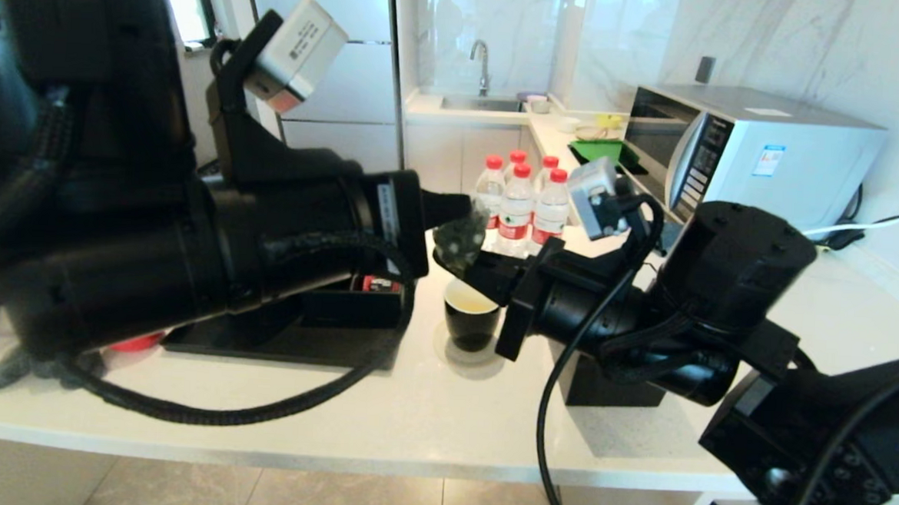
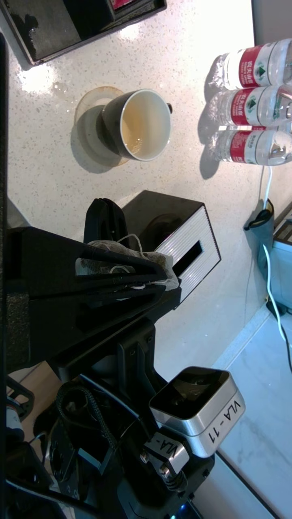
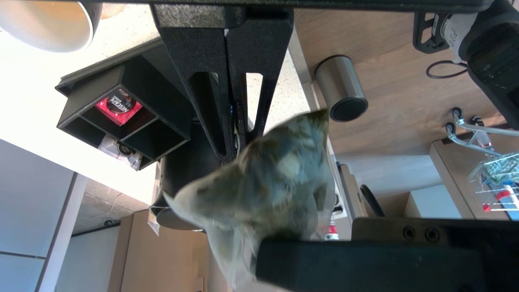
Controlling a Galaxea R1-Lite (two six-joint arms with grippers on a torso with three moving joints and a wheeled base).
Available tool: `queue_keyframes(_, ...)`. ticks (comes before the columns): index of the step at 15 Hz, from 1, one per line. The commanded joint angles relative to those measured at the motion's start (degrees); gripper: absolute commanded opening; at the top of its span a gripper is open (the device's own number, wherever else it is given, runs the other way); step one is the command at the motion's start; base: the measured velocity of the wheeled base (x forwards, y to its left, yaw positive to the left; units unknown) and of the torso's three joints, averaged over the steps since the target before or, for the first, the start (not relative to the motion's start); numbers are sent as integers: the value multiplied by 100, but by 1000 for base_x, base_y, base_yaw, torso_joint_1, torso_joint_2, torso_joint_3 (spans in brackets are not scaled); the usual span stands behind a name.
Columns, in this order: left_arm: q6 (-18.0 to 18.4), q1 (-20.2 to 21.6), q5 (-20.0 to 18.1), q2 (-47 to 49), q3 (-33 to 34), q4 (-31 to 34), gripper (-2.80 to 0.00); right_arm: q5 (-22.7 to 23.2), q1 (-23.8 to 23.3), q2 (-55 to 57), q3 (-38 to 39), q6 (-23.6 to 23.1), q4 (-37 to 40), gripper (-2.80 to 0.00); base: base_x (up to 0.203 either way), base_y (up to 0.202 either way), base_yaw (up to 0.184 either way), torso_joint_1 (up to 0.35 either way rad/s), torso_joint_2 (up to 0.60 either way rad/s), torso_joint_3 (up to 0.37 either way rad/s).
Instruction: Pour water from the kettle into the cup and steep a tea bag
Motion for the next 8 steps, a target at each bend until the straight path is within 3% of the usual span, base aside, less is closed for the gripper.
queue_keyframes(1, -14, 0, 0, 56, 2, -11, -280, 14, 2, -50, 0, 5, -39, -280, 0, 0, 0, 0, 0, 0)
queue_keyframes(8, -3, 0, 0, 136, -16, -11, -280, 14, 2, -96, 0, 5, -39, -280, 0, 0, 0, 0, 0, 0)
